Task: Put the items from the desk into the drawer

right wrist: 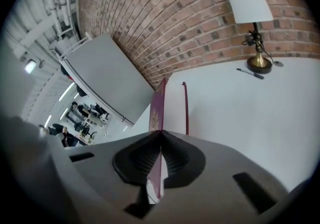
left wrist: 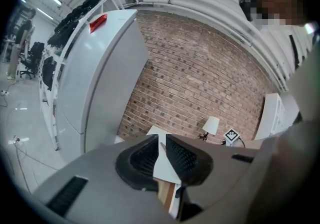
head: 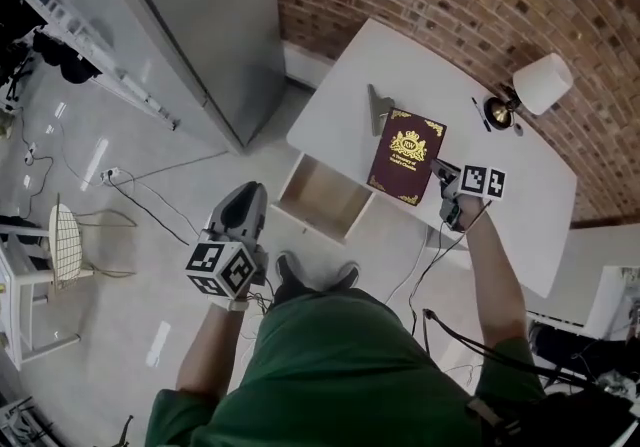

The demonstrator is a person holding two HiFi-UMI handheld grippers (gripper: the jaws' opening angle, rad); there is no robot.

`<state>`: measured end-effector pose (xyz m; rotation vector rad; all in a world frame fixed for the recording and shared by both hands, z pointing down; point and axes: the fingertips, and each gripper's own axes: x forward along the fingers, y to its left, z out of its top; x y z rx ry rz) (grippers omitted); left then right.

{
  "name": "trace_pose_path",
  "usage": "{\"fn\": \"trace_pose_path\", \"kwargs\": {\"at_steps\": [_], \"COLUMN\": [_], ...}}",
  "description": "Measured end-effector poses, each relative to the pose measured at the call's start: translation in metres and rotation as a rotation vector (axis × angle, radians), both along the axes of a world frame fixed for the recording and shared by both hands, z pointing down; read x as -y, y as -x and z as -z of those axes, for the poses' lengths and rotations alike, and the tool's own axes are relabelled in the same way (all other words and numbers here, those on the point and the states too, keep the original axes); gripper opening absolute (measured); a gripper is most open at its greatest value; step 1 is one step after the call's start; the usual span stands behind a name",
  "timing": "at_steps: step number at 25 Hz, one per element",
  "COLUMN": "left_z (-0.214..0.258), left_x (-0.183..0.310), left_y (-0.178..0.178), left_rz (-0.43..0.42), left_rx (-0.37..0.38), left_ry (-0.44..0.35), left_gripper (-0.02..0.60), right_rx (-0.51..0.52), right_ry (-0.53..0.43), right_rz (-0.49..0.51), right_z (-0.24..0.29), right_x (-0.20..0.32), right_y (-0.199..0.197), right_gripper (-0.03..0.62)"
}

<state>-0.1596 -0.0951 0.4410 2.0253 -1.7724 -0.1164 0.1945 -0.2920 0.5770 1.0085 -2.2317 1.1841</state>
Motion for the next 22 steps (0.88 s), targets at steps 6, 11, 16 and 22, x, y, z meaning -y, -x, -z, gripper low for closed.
{"fn": "trace_pose_path", "kwargs": {"at_steps": [6,11,16,22], "left_z": [-0.005,-0.017,-0.026,-0.032], "left_x": [-0.016,-0.028,-0.042,-0.054], "left_y": [0.047,0.085,0.124,0.156], "left_rz": [0.056,0.101,0.147,0.170], "left_rx": [-0.031,-0.062,-0.076,-0.073], "left_ry": [-0.017,-0.017,-0.014,-0.002], "left_gripper": [0.041,0.041,0.041,0.041], "right_rx": [-0.204,-0.435,-0.599,-0.610], "right_ry": [-0.107,-0.187,-0.244,-0.238], "right_rz": [0.257,0.489,0.712,0.868], "right_z": [0.027,0.030,0.027,0.013], "right_x": [-0.020,-0.037,-0.063,-0.098], "right_y": [0.059,0.099,0.139,0.190], "right_gripper": [0.009,0.009,0.009,0.009]}}
